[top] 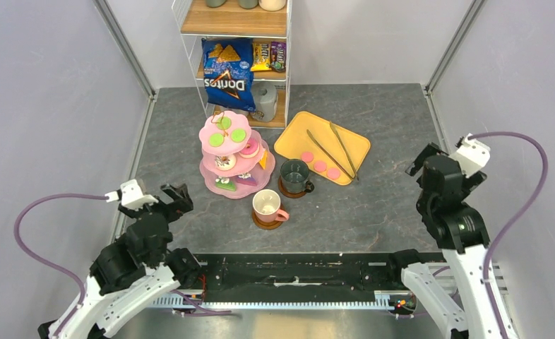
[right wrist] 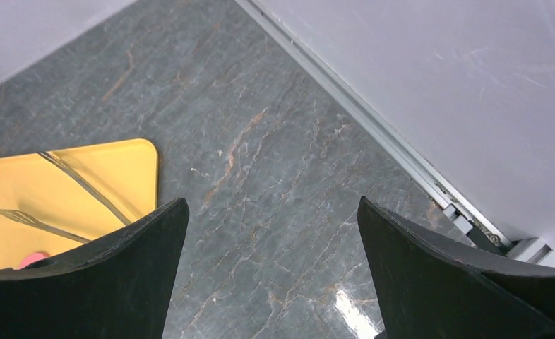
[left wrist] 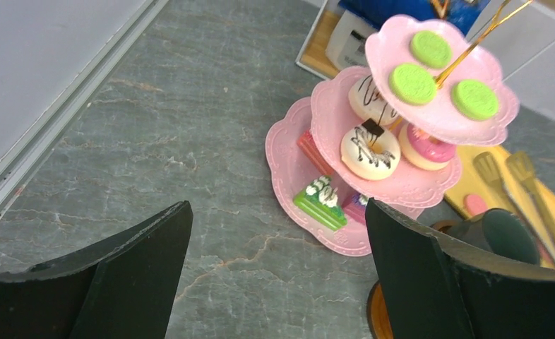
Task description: Serve the afternoon tea
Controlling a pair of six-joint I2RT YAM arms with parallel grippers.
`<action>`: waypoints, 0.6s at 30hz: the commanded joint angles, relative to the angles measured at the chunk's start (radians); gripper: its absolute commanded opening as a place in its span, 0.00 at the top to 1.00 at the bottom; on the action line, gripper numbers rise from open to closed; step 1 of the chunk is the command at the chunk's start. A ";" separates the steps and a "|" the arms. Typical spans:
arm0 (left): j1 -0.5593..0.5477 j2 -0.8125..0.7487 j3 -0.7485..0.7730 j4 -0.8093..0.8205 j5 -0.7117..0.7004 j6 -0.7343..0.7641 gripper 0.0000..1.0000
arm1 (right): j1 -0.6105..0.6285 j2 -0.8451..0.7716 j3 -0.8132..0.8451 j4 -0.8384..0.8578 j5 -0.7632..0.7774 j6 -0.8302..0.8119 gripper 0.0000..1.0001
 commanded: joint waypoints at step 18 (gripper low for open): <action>0.005 -0.267 0.005 0.109 -0.072 0.163 0.00 | 0.076 -0.409 -0.271 0.332 -0.022 -0.291 0.03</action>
